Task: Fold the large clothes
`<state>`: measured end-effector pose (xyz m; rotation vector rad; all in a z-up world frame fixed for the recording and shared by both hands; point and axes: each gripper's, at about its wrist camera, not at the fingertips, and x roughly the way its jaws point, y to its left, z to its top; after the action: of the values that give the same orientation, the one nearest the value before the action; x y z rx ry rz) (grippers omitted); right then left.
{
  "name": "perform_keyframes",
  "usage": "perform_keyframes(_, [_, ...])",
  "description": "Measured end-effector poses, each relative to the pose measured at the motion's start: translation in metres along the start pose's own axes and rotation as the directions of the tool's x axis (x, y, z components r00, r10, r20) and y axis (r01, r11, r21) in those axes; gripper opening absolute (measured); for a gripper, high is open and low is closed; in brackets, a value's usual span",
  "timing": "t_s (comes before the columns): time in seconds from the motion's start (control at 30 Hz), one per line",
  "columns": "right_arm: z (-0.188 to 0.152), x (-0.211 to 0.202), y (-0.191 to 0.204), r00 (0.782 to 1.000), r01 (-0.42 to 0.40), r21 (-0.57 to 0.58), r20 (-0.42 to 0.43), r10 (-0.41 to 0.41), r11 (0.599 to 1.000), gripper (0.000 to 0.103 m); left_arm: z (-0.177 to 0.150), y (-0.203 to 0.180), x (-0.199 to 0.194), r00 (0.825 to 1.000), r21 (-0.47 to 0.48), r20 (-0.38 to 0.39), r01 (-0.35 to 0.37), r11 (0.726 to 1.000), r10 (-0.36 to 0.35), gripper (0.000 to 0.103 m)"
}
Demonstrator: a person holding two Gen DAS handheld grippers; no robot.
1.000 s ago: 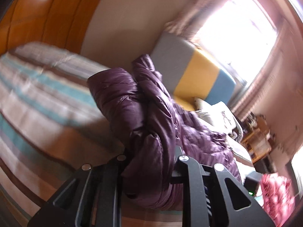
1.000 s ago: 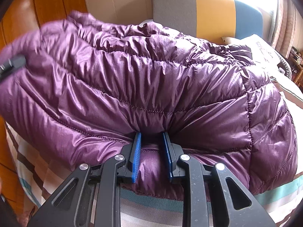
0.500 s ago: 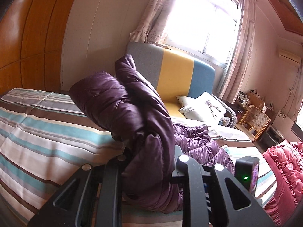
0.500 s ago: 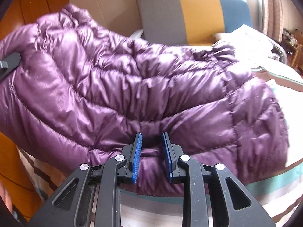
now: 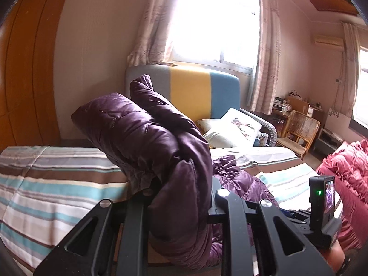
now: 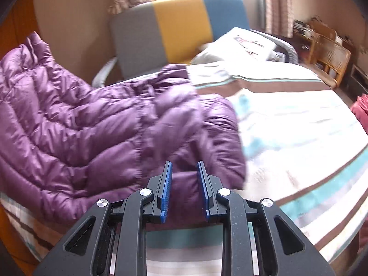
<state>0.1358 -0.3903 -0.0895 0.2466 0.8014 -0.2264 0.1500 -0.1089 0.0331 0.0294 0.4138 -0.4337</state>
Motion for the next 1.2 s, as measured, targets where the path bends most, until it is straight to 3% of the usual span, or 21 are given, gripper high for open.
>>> perform_keyframes(0.17, [-0.006, -0.005, -0.038, 1.000, 0.020, 0.087, 0.003, -0.020, 0.996, 0.023, 0.005, -0.037, 0.010, 0.999, 0.089, -0.003, 0.036, 0.995, -0.036, 0.019])
perform_keyframes(0.53, [-0.007, -0.010, -0.066, 0.999, 0.027, 0.150, 0.016, -0.030, 0.988, 0.023, -0.007, -0.102, 0.044, 0.989, 0.193, -0.068, 0.141, 0.971, -0.131, 0.019])
perform_keyframes(0.77, [-0.004, -0.018, -0.079, 0.999, 0.020, 0.170, 0.036, -0.027, 0.985, 0.023, -0.049, -0.129, 0.084, 0.953, 0.160, -0.210, 0.255, 0.953, -0.220, 0.019])
perform_keyframes(0.9, [0.001, -0.031, -0.081, 0.997, -0.003, 0.169, 0.071, -0.009, 0.986, 0.023, -0.076, -0.138, 0.091, 0.936, 0.200, -0.230, 0.312, 0.929, -0.265, 0.023])
perform_keyframes(0.97, [0.005, -0.038, -0.080, 0.995, -0.033, 0.167, 0.096, 0.017, 0.985, 0.023, -0.081, -0.140, 0.085, 0.932, 0.216, -0.232, 0.328, 0.920, -0.278, 0.030])
perform_keyframes(1.0, [0.007, -0.042, -0.078, 0.994, -0.047, 0.164, 0.108, 0.029, 0.985, 0.023, -0.080, -0.137, 0.078, 0.923, 0.201, -0.235, 0.352, 0.914, -0.304, 0.040])
perform_keyframes(1.1, [0.013, -0.051, -0.072, 0.989, -0.087, 0.148, 0.131, 0.068, 0.985, 0.023, -0.075, -0.126, 0.050, 0.872, 0.114, -0.221, 0.468, 0.876, -0.437, 0.076])
perform_keyframes(1.17, [0.016, -0.056, -0.067, 0.986, -0.104, 0.136, 0.144, 0.085, 0.985, 0.023, -0.073, -0.115, 0.023, 0.836, 0.091, -0.191, 0.537, 0.839, -0.515, 0.080])
perform_keyframes(1.2, [0.018, -0.060, -0.064, 0.983, -0.118, 0.132, 0.154, 0.097, 0.984, 0.023, -0.073, -0.108, 0.008, 0.828, 0.095, -0.164, 0.554, 0.827, -0.536, 0.080])
